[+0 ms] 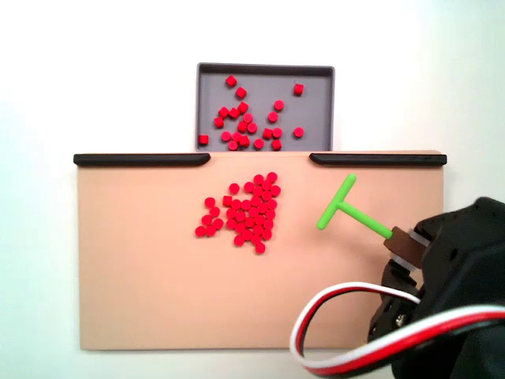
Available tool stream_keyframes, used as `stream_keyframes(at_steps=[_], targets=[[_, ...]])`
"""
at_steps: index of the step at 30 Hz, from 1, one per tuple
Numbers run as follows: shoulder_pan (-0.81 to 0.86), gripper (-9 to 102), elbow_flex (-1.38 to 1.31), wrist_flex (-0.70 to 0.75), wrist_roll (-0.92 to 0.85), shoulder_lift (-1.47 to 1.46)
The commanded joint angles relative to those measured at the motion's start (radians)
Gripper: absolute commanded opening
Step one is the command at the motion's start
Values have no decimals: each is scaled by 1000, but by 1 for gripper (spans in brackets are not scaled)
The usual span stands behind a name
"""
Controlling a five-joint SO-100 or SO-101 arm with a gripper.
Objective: Gather the right side granules
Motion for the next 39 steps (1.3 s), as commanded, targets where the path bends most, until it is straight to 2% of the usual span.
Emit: stream_keyframes(at_steps=[1,12,16,29,39], targets=[[-25,0,52,0,259,118],[-199,0,137,26,1015,273],[-252,0,189,28,1207,325],[-307,0,218,74,1359,362],[-304,0,219,74,1338,336]])
